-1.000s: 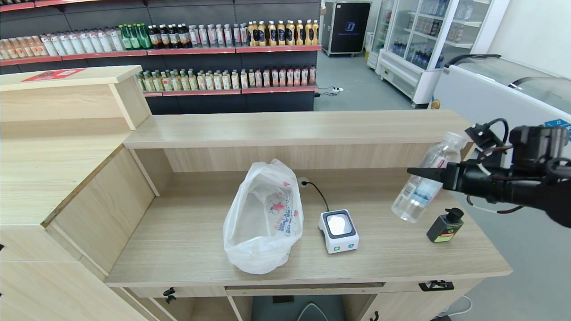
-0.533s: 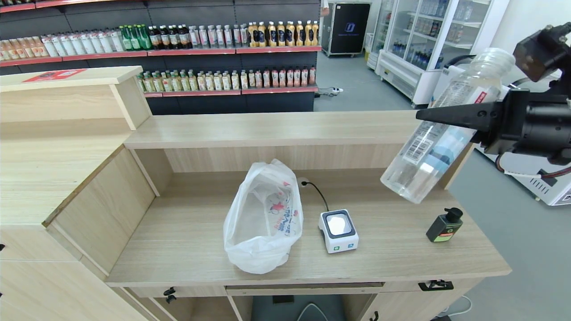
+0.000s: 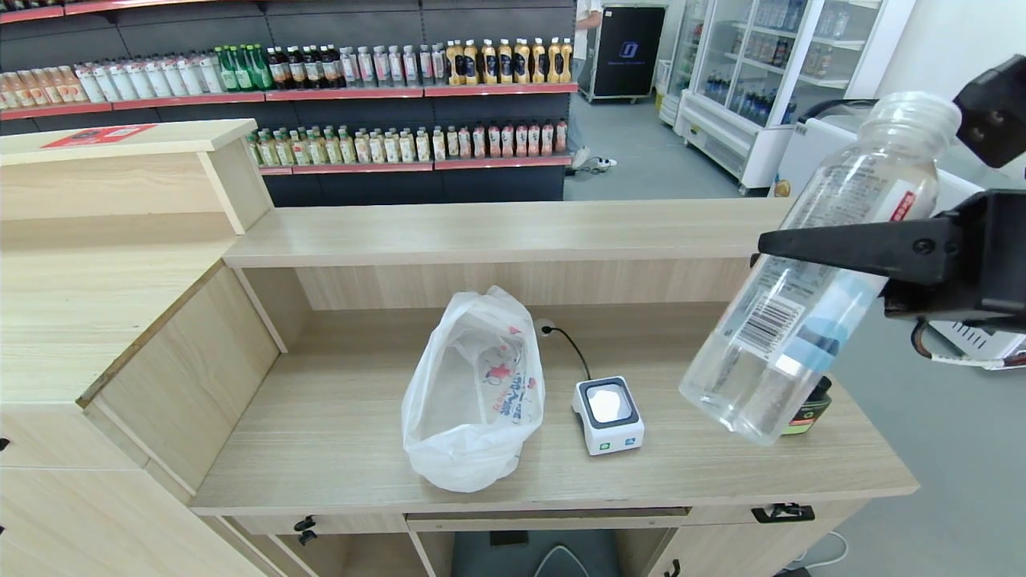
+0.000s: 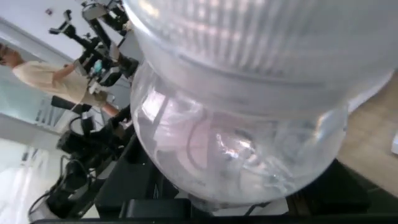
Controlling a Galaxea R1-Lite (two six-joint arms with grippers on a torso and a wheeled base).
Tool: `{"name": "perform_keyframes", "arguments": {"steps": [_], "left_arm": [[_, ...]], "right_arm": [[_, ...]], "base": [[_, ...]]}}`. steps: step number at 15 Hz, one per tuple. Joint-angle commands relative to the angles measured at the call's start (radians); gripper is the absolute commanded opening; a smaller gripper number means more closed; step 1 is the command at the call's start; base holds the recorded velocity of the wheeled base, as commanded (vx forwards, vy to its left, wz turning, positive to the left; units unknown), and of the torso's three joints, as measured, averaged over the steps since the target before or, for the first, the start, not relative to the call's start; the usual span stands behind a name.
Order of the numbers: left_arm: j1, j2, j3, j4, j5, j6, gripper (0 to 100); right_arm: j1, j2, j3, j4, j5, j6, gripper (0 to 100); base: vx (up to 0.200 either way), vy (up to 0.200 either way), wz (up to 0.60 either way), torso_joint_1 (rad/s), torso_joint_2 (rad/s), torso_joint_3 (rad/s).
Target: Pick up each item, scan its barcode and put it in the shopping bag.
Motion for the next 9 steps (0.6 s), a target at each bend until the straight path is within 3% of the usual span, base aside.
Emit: {"name": "perform_keyframes", "arguments": {"steps": [1,4,9], "left_arm": [[0.000,0.000,0.001,0.000,0.000,0.000,100],[0.000,0.000,0.000,0.000,0.000,0.000,100],[0.000,0.000,0.000,0.000,0.000,0.000,100]], "right_arm": [[0.036,-0.050,0.003,-0.006,0.050,0.040,0],[0.045,-0.100,0.039,0.000,0.154,0.049,0],[0.051,-0.123,0.089,-0.004,0.220,0.045,0]], "base": [[0.000,0.000,0.00,0.000,0.00,0.000],[0.000,0.000,0.00,0.000,0.00,0.000],[0.000,0.000,0.00,0.000,0.00,0.000]]}}
